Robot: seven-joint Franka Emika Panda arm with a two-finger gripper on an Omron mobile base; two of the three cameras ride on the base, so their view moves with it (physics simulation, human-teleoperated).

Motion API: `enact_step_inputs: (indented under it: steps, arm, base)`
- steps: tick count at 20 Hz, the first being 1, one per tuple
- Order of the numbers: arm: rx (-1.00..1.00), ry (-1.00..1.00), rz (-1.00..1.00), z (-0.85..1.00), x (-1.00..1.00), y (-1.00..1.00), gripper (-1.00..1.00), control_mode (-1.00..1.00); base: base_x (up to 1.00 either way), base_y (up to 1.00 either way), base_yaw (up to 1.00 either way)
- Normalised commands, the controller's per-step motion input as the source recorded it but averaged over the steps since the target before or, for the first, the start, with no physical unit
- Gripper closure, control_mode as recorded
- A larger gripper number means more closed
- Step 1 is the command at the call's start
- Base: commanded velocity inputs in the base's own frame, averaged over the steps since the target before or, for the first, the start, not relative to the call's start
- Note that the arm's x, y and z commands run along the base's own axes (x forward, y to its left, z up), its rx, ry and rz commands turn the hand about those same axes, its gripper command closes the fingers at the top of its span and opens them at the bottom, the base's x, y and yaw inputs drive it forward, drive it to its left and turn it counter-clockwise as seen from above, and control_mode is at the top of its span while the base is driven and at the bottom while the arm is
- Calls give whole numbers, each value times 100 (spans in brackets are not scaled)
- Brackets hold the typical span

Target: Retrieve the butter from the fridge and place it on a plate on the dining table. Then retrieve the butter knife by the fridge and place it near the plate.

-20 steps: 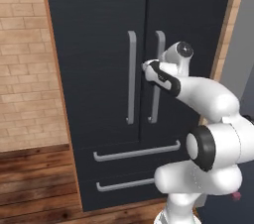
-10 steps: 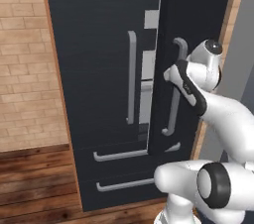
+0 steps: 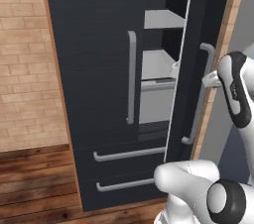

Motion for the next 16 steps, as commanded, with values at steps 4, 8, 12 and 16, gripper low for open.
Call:
enact_step_inputs:
  steps: [4,8,12,16]
  arm:
    - [0,0,0,3,-43,0,100,-100]
    - [-2,0,0,17,-28,1,-100,-100]
    - [-16,0,-1,30,-45,29,-100,-100]
    - [-36,0,-3,51,-50,85,-100,-100]
  base:
    - [0,0,0]
    - [0,0,0]
    - [0,0,0]
    - [0,0,0]
